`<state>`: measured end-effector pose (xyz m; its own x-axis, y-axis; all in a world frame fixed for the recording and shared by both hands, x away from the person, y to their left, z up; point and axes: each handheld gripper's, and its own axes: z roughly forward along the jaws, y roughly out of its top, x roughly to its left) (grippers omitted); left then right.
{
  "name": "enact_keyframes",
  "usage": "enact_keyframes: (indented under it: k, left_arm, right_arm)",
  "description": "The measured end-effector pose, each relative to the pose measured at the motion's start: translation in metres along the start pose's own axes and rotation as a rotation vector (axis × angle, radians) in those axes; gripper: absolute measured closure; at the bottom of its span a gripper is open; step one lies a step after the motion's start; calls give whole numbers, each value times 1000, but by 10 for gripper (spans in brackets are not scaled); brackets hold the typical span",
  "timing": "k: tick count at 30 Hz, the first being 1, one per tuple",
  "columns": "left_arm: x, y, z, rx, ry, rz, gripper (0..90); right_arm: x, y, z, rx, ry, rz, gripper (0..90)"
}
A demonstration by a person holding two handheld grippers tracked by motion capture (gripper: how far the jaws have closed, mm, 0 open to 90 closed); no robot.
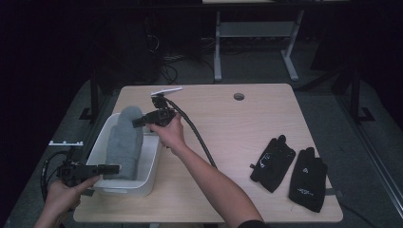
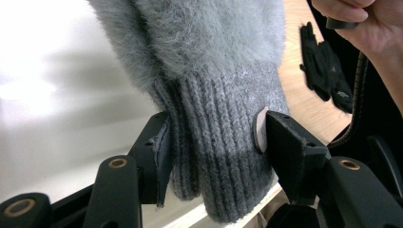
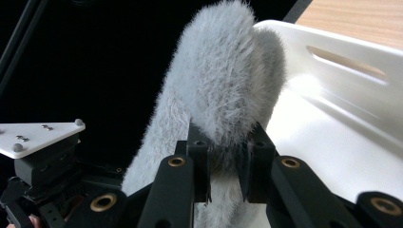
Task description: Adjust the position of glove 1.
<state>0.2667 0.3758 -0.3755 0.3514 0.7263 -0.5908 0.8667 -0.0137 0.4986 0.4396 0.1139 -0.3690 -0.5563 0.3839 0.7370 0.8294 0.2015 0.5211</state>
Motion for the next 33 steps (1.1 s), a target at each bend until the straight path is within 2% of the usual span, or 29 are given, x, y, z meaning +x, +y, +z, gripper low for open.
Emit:
enact_keyframes:
  k: [8,15,19,25,26,28,29,30,32,33]
  left_arm:
    - [3,-3,6,31,23,-2,444]
    - [5,-6,9,53,51,-2,436]
    - [5,-7,11,78,65,0,436]
    - [5,-9,13,92,85,0,429]
    - [6,-9,13,98,98,3,429]
    - [6,-10,12,91,94,7,440]
    - [6,-10,12,91,94,7,491]
    - [5,-9,11,78,91,12,490]
    - [3,-8,11,81,111,9,465]
    - [3,-8,11,84,103,14,459]
  right_arm:
    - [-7,-6,5,23,-24,3,770]
    - [-8,-9,10,42,-45,-13,770]
    - [-8,-11,12,53,-45,-18,770]
    - [-8,-14,15,67,-43,-18,768]
    - [-8,-14,15,71,-45,-22,766]
    - [-9,-15,16,75,-52,-24,765]
    - [-9,-15,16,75,-52,-24,765]
    - [-9,-16,17,86,-46,-28,763]
    - [-9,-18,20,102,-66,-42,761]
    - [-10,-18,22,109,-76,-44,759]
